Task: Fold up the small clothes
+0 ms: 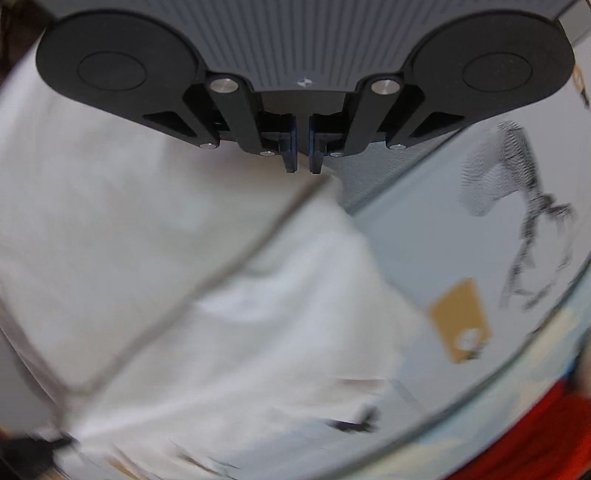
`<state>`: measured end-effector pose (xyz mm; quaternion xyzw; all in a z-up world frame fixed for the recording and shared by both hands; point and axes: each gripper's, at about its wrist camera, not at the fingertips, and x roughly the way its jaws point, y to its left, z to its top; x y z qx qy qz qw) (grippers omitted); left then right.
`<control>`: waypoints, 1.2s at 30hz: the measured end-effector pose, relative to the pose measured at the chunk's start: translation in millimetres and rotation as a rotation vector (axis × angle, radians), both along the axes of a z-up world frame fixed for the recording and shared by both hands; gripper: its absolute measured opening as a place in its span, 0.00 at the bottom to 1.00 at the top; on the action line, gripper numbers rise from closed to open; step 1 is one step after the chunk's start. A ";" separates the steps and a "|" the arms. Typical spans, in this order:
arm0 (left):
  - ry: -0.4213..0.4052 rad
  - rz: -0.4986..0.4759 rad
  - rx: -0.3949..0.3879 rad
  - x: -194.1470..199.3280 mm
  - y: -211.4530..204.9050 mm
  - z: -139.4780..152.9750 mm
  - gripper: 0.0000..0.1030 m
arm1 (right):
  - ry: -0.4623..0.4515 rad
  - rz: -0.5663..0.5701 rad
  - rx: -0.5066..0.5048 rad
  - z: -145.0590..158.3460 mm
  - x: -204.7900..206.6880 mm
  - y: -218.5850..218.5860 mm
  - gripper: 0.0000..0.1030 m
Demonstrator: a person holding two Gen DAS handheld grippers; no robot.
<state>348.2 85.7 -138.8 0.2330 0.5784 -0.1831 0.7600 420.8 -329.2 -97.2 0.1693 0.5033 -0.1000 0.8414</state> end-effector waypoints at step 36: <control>-0.127 0.783 -0.367 129.0 57.7 -26.9 0.37 | -0.080 0.050 0.124 12.9 15.5 36.6 0.05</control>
